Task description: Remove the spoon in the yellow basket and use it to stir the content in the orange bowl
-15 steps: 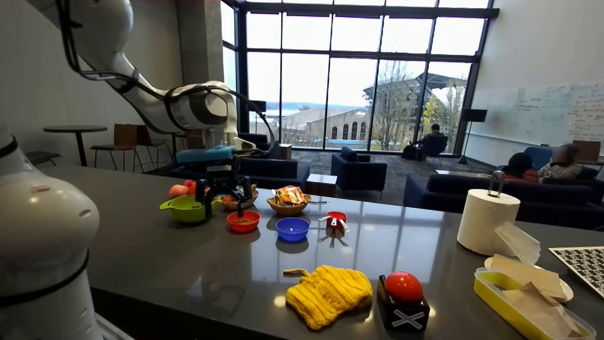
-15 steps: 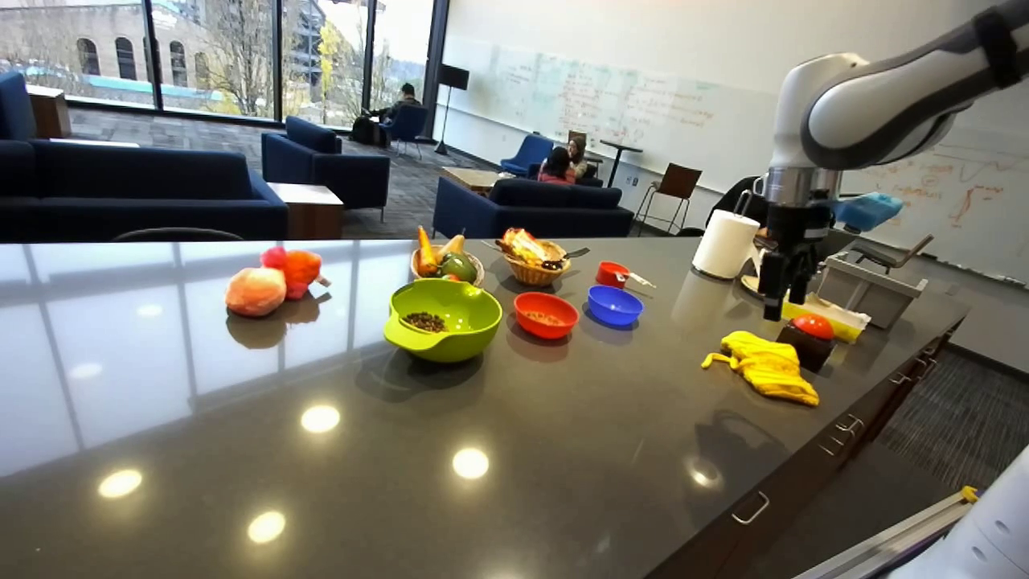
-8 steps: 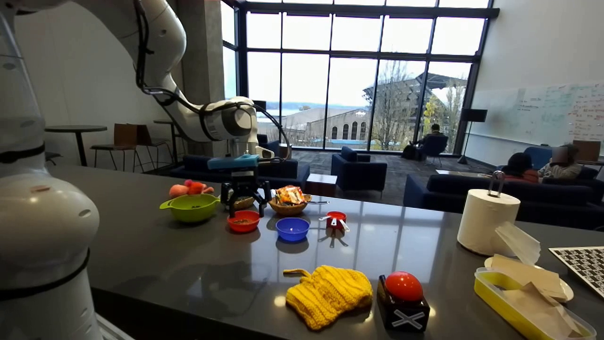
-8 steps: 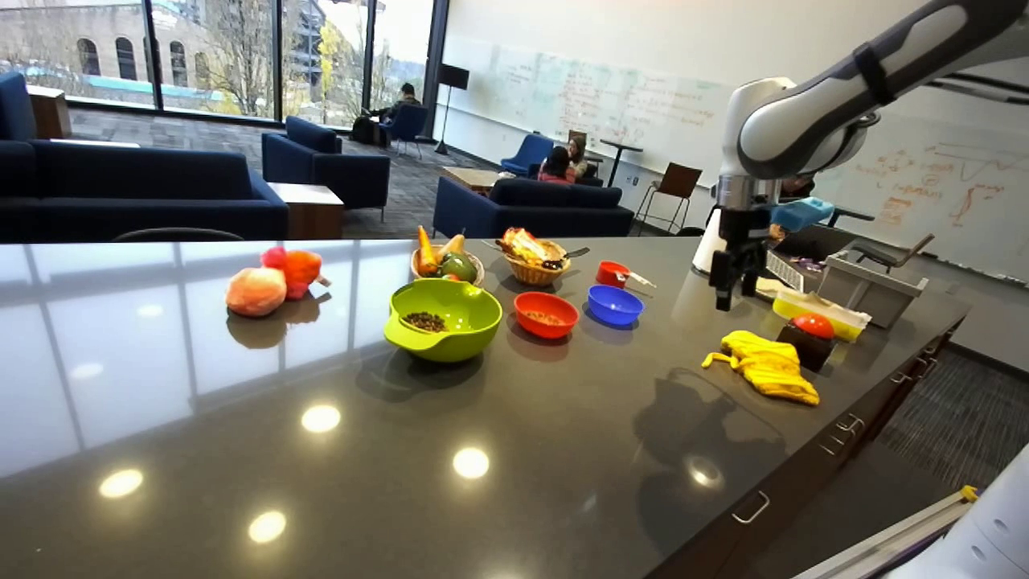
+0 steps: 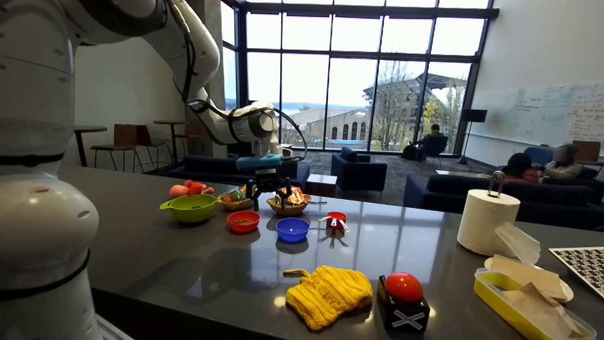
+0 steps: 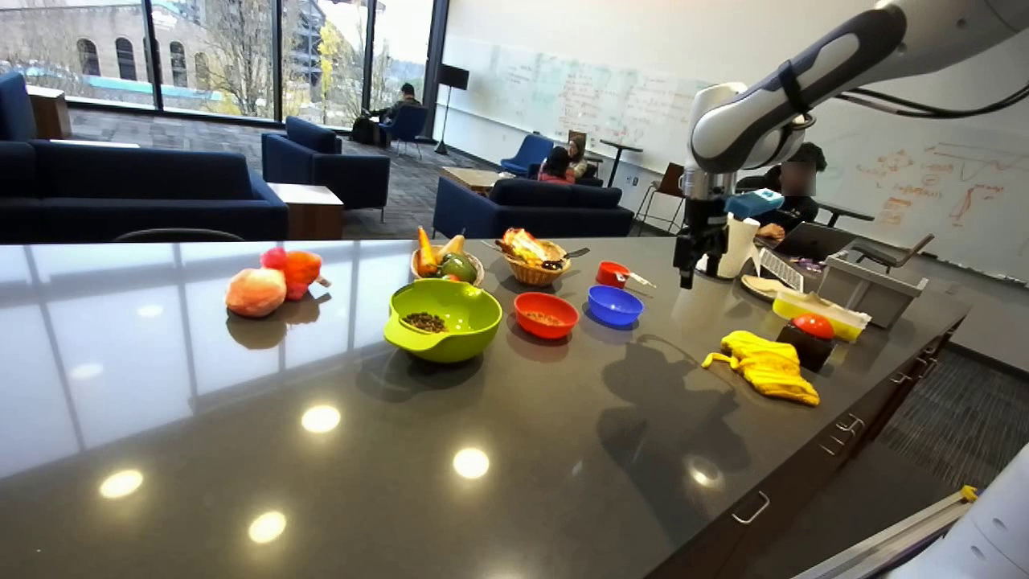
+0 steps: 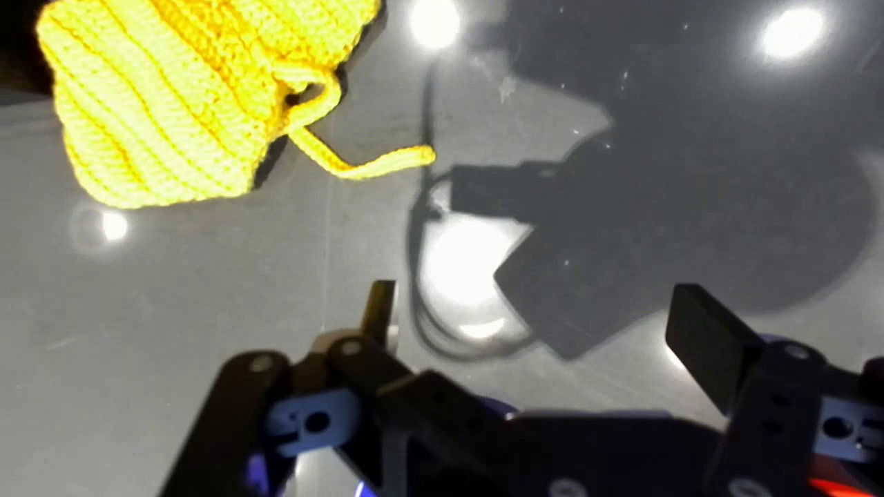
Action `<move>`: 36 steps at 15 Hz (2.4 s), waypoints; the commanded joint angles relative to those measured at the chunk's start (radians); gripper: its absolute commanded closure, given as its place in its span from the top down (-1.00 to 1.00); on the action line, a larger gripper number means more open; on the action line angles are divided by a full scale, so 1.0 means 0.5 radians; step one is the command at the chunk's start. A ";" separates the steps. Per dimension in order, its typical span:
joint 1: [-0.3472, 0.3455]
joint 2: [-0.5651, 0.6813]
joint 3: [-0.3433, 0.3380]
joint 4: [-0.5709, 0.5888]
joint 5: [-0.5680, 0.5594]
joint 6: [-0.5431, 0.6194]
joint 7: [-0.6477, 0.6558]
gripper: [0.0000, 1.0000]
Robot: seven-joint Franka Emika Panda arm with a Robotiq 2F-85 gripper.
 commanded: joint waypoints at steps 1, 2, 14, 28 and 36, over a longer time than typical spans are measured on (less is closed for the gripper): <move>-0.030 0.211 -0.021 0.306 -0.009 -0.039 -0.085 1.00; -0.041 0.275 -0.025 0.396 0.003 -0.046 -0.110 1.00; -0.170 0.970 0.050 1.382 0.194 -0.107 -0.493 1.00; -0.260 1.560 0.230 2.257 0.518 -0.083 -0.613 1.00; -0.248 1.813 0.340 2.545 0.572 -0.217 -0.811 1.00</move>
